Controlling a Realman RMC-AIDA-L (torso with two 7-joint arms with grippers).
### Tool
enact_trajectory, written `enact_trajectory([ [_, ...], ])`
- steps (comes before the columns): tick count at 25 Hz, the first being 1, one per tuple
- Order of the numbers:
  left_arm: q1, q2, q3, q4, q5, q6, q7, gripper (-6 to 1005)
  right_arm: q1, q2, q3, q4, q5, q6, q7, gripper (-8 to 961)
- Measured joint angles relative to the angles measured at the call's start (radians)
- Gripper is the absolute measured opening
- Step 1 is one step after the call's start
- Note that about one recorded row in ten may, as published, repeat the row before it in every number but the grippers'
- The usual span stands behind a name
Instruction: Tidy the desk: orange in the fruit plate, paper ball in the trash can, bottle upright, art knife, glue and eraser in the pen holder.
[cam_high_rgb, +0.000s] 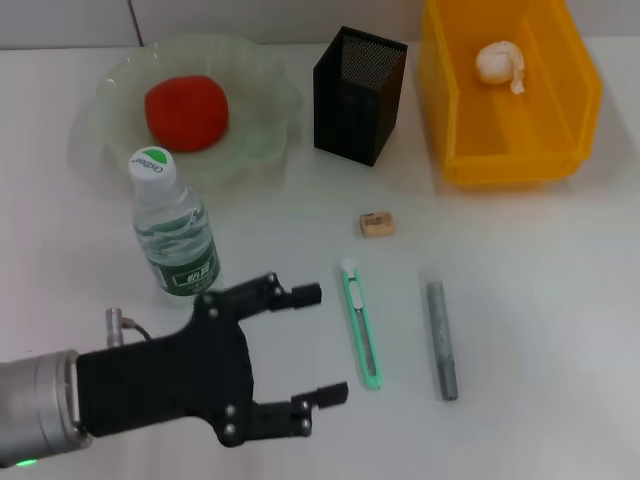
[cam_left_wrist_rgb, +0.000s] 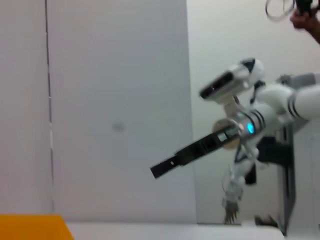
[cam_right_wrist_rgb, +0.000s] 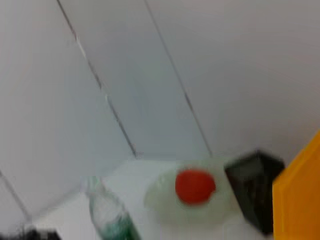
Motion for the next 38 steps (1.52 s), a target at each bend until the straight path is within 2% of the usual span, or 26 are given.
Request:
enact_trajectory([
  [2, -0.020, 0.002, -0.008, -0.045, 0.035, -0.011, 0.015, 813, 0.028, 0.003, -0.049, -0.065, -0.092, 0.012, 0.034, 830],
  [3, -0.020, 0.002, -0.008, -0.045, 0.035, -0.011, 0.015, 813, 0.051, 0.005, -0.133, -0.137, -0.164, 0.044, 0.114, 830],
  [4, -0.042, 0.006, -0.031, -0.104, 0.063, -0.013, 0.031, 813, 0.051, 0.005, -0.133, -0.137, -0.164, 0.044, 0.114, 830],
  [5, -0.043, 0.006, -0.034, -0.109, 0.064, -0.012, 0.033, 813, 0.063, 0.006, -0.199, -0.174, -0.189, 0.067, 0.165, 830],
  [6, -0.046, 0.009, -0.065, -0.138, 0.084, -0.007, 0.057, 813, 0.085, 0.003, -0.349, -0.242, -0.227, 0.116, 0.256, 830],
  [7, -0.046, 0.009, -0.065, -0.138, 0.084, -0.007, 0.057, 813, 0.085, 0.003, -0.349, -0.242, -0.227, 0.116, 0.256, 830],
  [8, -0.038, 0.007, -0.089, -0.148, 0.097, -0.007, 0.084, 813, 0.116, 0.001, -0.487, -0.299, -0.278, 0.173, 0.344, 829],
  [9, -0.038, 0.007, -0.089, -0.148, 0.097, -0.007, 0.084, 813, 0.116, 0.001, -0.487, -0.299, -0.278, 0.173, 0.344, 829],
  [12, -0.025, 0.009, -0.111, -0.177, 0.100, -0.015, 0.127, 813, 0.215, -0.003, -0.673, -0.337, -0.419, 0.247, 0.547, 829],
  [13, -0.022, 0.012, -0.133, -0.213, 0.102, -0.011, 0.160, 813, 0.301, -0.003, -0.754, -0.324, -0.519, 0.263, 0.651, 828],
  [14, -0.019, 0.013, -0.146, -0.230, 0.105, -0.001, 0.176, 813, 0.350, -0.002, -0.792, -0.298, -0.560, 0.271, 0.703, 827],
  [15, -0.019, 0.013, -0.146, -0.230, 0.105, -0.001, 0.176, 813, 0.350, -0.002, -0.792, -0.298, -0.560, 0.271, 0.703, 826],
  [16, -0.012, 0.015, -0.161, -0.242, 0.110, 0.012, 0.210, 813, 0.445, -0.001, -0.853, -0.221, -0.601, 0.299, 0.810, 825],
  [17, -0.012, 0.015, -0.161, -0.242, 0.110, 0.012, 0.210, 813, 0.445, -0.001, -0.853, -0.221, -0.601, 0.299, 0.810, 825],
  [18, -0.010, 0.015, -0.165, -0.242, 0.112, 0.011, 0.221, 813, 0.544, -0.002, -0.877, -0.107, -0.607, 0.336, 0.911, 825],
  [19, -0.009, 0.015, -0.169, -0.243, 0.118, 0.007, 0.231, 813, 0.544, -0.002, -0.877, -0.107, -0.607, 0.336, 0.911, 825],
  [21, -0.016, 0.017, -0.187, -0.244, 0.145, -0.001, 0.232, 813, 0.690, -0.002, -0.881, 0.081, -0.609, 0.393, 0.994, 825],
  [22, -0.016, 0.017, -0.187, -0.244, 0.145, -0.001, 0.232, 813, 0.690, -0.002, -0.881, 0.081, -0.609, 0.393, 0.994, 824],
  [23, -0.020, 0.017, -0.198, -0.246, 0.153, -0.003, 0.230, 813, 0.763, 0.000, -0.890, 0.193, -0.609, 0.457, 1.020, 824],
  [24, -0.026, 0.015, -0.214, -0.255, 0.162, -0.006, 0.229, 813, 0.763, 0.000, -0.890, 0.193, -0.609, 0.457, 1.020, 824],
  [28, -0.053, 0.012, -0.242, -0.298, 0.175, -0.011, 0.231, 813, 0.856, 0.004, -0.985, 0.402, -0.609, 0.606, 1.040, 824],
  [30, -0.053, 0.012, -0.242, -0.298, 0.175, -0.011, 0.231, 813, 0.864, 0.005, -0.998, 0.428, -0.608, 0.628, 1.046, 824],
  [31, -0.082, 0.012, -0.253, -0.338, 0.176, -0.019, 0.232, 813, 0.873, 0.008, -1.009, 0.466, -0.601, 0.658, 1.057, 824],
  [35, -0.116, 0.011, -0.258, -0.374, 0.176, -0.042, 0.236, 813, 0.871, 0.010, -1.053, 0.493, -0.563, 0.694, 1.070, 825],
  [36, -0.142, 0.010, -0.251, -0.392, 0.176, -0.074, 0.241, 813, 0.852, 0.011, -1.126, 0.495, -0.510, 0.740, 1.084, 825],
  [38, -0.152, 0.008, -0.242, -0.395, 0.177, -0.085, 0.241, 813, 0.843, 0.011, -1.158, 0.494, -0.484, 0.761, 1.092, 825],
])
